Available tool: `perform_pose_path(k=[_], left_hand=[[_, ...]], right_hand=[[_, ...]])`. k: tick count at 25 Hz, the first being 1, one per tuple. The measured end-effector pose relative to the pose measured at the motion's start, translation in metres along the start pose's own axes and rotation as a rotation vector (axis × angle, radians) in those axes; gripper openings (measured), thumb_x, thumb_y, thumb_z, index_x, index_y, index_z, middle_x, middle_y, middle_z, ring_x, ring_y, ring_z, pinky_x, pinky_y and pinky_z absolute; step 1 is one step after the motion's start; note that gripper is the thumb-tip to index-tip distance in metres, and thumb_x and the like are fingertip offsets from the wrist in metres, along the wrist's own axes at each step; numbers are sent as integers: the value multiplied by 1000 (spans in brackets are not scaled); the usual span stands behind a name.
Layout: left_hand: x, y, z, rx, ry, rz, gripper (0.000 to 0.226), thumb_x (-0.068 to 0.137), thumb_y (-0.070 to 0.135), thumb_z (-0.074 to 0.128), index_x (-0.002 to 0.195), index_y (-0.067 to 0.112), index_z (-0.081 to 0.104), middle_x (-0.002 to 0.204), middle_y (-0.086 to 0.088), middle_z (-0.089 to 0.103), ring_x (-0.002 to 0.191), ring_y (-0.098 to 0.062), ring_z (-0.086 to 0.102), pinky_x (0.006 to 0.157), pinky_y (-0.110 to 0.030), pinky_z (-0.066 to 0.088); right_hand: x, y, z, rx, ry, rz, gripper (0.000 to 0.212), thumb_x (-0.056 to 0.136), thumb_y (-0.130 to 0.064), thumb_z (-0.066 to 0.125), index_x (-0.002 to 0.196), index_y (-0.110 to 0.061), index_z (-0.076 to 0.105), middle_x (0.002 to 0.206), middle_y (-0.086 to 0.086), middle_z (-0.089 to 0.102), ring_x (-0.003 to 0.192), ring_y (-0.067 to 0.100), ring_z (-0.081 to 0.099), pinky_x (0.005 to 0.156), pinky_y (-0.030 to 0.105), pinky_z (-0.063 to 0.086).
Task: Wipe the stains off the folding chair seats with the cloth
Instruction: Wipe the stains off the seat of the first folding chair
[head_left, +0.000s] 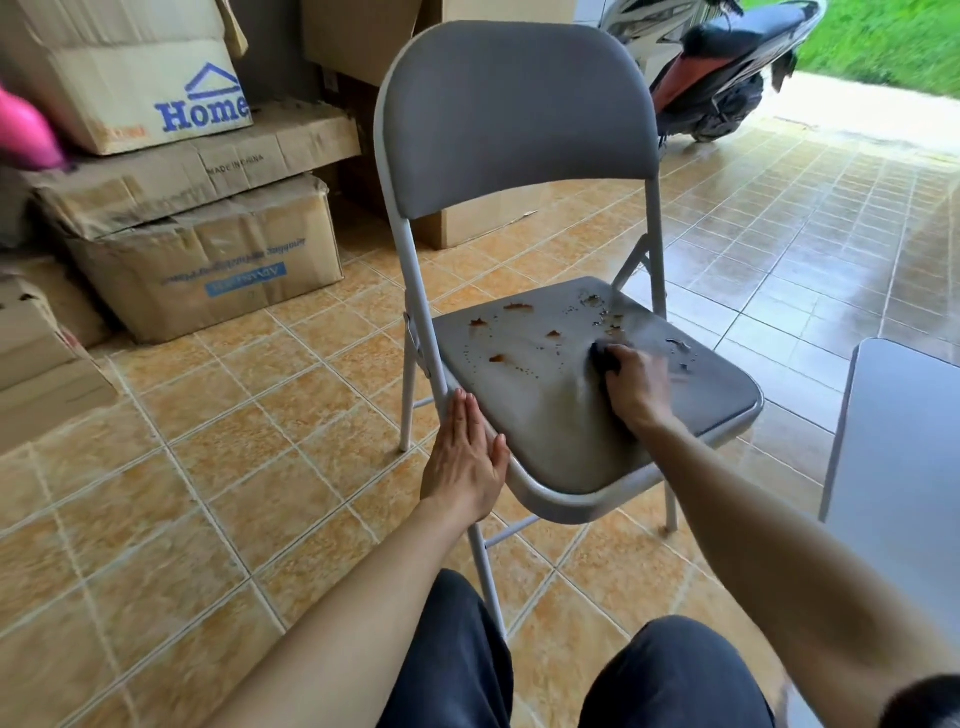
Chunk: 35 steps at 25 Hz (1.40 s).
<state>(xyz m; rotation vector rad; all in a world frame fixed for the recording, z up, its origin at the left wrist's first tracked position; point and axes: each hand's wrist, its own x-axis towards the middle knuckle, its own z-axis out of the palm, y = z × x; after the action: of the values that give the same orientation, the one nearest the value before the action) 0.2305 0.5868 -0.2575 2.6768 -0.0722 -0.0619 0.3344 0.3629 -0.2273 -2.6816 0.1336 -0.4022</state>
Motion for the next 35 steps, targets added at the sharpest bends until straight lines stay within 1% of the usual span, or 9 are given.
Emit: perform_pose_path(k=[3, 6, 9, 14, 19, 24, 27, 32, 35], left_hand=[[0, 0, -4, 8, -15, -10, 71, 100, 45, 14, 152, 5, -14, 161, -10, -19, 151, -19, -13, 119, -26, -6], [3, -1, -5, 22, -33, -8, 70, 100, 45, 13, 152, 6, -14, 161, -9, -19, 151, -18, -13, 122, -29, -2], [3, -4, 2, -26, 3, -8, 70, 99, 46, 13, 152, 10, -15, 162, -7, -19, 151, -17, -12, 122, -28, -2], [6, -6, 7, -42, 43, 14, 75, 95, 53, 9, 153, 11, -13, 163, -5, -16, 151, -15, -10, 125, -32, 6], [4, -6, 8, -32, 34, 26, 87, 83, 58, -4, 153, 7, -11, 163, -8, -14, 151, -15, -11, 124, -28, 0], [18, -6, -4, 68, -20, -13, 72, 99, 45, 16, 153, 3, -5, 163, -12, -10, 152, -19, -7, 124, -31, -1], [35, 2, -8, 100, 1, -76, 69, 100, 41, 18, 153, 4, -5, 163, -12, -9, 152, -20, -6, 124, -31, -1], [53, 10, -7, 107, 34, -116, 70, 99, 42, 19, 154, 5, -4, 163, -11, -11, 152, -20, -7, 124, -31, -3], [50, 11, -6, 106, 35, -115, 70, 99, 41, 21, 154, 4, -3, 163, -12, -9, 152, -20, -6, 124, -31, -3]], right_hand=[[-19, -59, 20, 105, -154, -299, 48, 83, -3, 58, 127, -20, 63, 128, 5, 65, 116, 30, 59, 104, 40, 45], [-39, -69, 10, 76, -294, -628, 44, 88, -9, 59, 129, -25, 61, 136, -3, 59, 115, 23, 53, 100, 33, 42], [-38, -55, 5, 39, -345, -772, 43, 92, -13, 57, 130, -31, 59, 141, -7, 54, 108, 22, 48, 89, 28, 41], [-8, -72, 40, 1, -268, -841, 36, 94, -19, 55, 128, -28, 62, 137, -3, 58, 104, 28, 51, 89, 34, 47], [26, -96, 61, -31, -265, -801, 38, 95, -13, 52, 128, -27, 61, 135, -1, 60, 101, 28, 48, 88, 31, 43], [35, -101, 65, -4, -300, -782, 42, 94, -13, 50, 132, -29, 57, 138, 1, 57, 105, 27, 47, 89, 30, 40], [39, -86, 62, -13, -311, -816, 44, 94, -15, 51, 135, -31, 53, 140, -1, 55, 105, 26, 47, 91, 31, 41], [82, -23, 46, -143, -180, -567, 45, 96, -16, 48, 137, -33, 50, 142, -2, 53, 103, 27, 46, 83, 37, 42], [111, 28, 30, -240, -121, -281, 46, 96, -13, 44, 139, -30, 49, 141, 6, 54, 107, 36, 46, 85, 40, 39]])
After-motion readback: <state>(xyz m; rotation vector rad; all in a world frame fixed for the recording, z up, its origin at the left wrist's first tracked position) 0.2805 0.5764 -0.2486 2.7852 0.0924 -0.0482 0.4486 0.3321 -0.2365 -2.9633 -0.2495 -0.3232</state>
